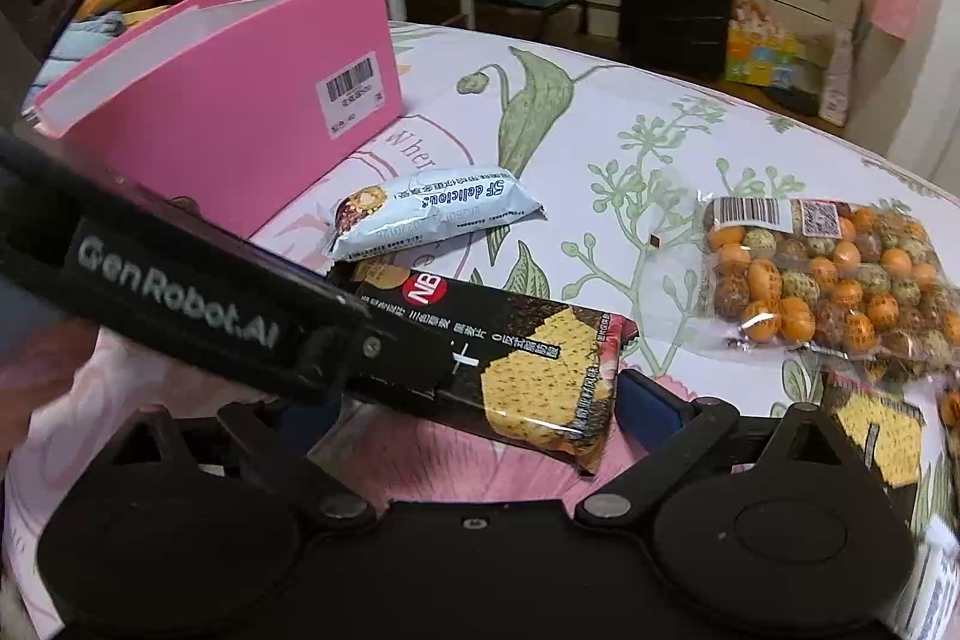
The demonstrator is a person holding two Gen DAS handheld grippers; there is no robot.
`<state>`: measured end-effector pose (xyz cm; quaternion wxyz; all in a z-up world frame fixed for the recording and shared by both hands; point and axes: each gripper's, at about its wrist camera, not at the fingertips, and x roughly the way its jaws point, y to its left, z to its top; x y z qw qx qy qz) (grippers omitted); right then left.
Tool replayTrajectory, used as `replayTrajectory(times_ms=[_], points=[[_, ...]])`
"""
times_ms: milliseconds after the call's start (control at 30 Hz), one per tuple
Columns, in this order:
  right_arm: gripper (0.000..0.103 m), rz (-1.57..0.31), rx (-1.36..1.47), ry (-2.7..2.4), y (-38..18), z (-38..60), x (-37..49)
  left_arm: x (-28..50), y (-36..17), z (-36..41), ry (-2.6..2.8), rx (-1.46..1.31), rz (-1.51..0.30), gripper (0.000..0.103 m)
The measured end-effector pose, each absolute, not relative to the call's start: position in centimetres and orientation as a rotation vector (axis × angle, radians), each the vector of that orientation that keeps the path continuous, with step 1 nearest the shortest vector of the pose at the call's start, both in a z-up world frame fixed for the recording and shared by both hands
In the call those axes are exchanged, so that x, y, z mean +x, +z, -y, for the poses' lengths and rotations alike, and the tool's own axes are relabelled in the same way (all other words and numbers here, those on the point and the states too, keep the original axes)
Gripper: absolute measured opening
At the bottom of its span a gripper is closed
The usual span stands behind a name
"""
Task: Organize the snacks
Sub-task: 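Grasp the black NB cracker package with the left gripper, then carry the black cracker package into the pink box and open the left gripper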
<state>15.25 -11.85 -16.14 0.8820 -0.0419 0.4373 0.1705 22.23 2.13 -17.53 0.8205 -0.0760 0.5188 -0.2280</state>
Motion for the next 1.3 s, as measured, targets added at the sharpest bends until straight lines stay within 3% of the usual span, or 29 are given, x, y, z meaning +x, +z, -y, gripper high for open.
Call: replayTrajectory(times_ms=[733, 1300], points=[[0.1, -1.01, 0.026, 0.416, -9.8, 9.6, 8.0, 15.1, -11.5, -3.7, -0.516, 0.014, -1.196, 0.065], [0.1, -0.951, 0.007, 0.594, -1.0, 5.8, 6.9, 13.2, -5.3, -11.6, -0.495, -0.195, -1.169, 0.065]])
